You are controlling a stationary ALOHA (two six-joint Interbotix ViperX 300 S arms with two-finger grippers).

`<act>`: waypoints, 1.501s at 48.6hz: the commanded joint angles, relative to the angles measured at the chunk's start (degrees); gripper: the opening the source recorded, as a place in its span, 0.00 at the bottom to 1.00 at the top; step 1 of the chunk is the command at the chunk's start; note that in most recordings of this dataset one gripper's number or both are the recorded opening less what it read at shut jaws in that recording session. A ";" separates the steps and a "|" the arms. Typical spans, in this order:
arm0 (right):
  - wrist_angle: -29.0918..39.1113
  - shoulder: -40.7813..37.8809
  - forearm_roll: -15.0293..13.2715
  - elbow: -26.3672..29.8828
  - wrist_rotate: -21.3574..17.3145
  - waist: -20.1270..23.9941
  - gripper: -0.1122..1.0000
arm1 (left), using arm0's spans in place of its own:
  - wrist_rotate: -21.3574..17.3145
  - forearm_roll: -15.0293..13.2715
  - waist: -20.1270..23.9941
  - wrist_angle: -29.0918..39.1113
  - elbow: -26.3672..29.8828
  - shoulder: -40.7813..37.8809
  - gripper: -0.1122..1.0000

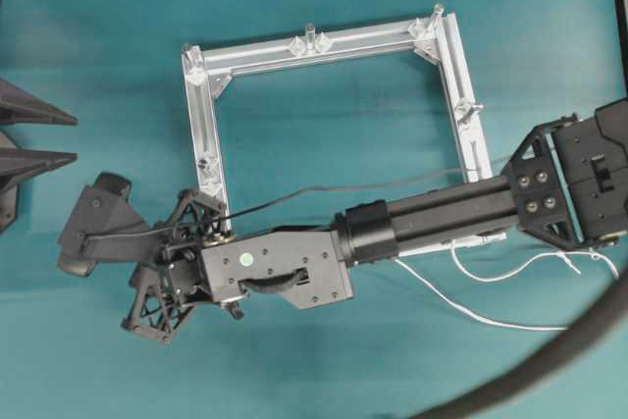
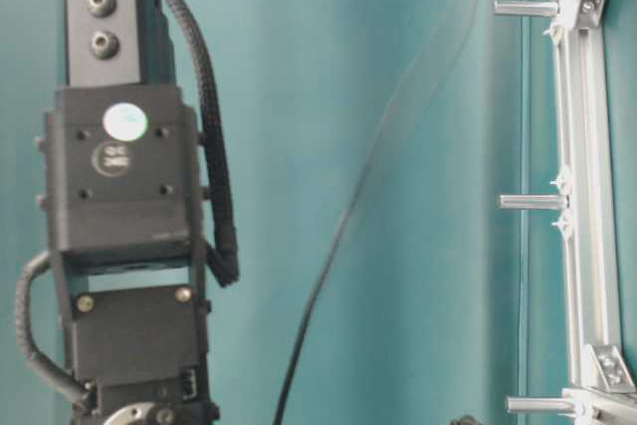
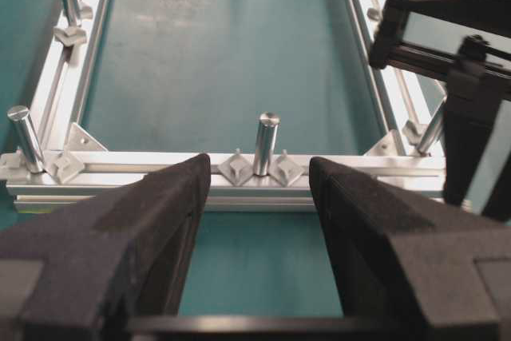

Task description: Move the cable alternately left and right between 8 pins so it hooks onto each one.

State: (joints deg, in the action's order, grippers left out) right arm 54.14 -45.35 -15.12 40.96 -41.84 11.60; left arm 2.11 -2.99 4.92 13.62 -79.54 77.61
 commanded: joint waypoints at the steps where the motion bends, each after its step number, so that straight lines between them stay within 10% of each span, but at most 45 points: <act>1: 1.32 1.93 -1.93 0.88 -1.93 -0.18 0.23 | 0.53 -0.26 -0.26 -0.18 0.70 -0.44 0.60; 40: -7.12 21.71 -6.06 -33.22 -20.92 -6.06 0.23 | 0.53 -0.18 -0.26 -0.26 0.53 -0.53 0.60; 49: -6.50 21.80 -4.66 -33.57 -15.29 -9.23 0.23 | 0.53 -0.18 -0.26 -0.35 0.88 -0.53 0.60; 56: -6.50 20.92 2.46 -32.34 -6.15 -13.54 0.23 | 0.53 -0.18 -0.26 -0.35 0.53 -0.53 0.60; 73: -3.16 11.69 10.55 -17.49 12.04 -18.37 0.23 | 0.53 -0.26 -0.26 -0.53 0.44 -0.44 0.60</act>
State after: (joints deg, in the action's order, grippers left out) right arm 50.36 -33.22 -5.71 18.72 -31.55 -6.06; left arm 2.29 -3.08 4.83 13.62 -79.80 77.61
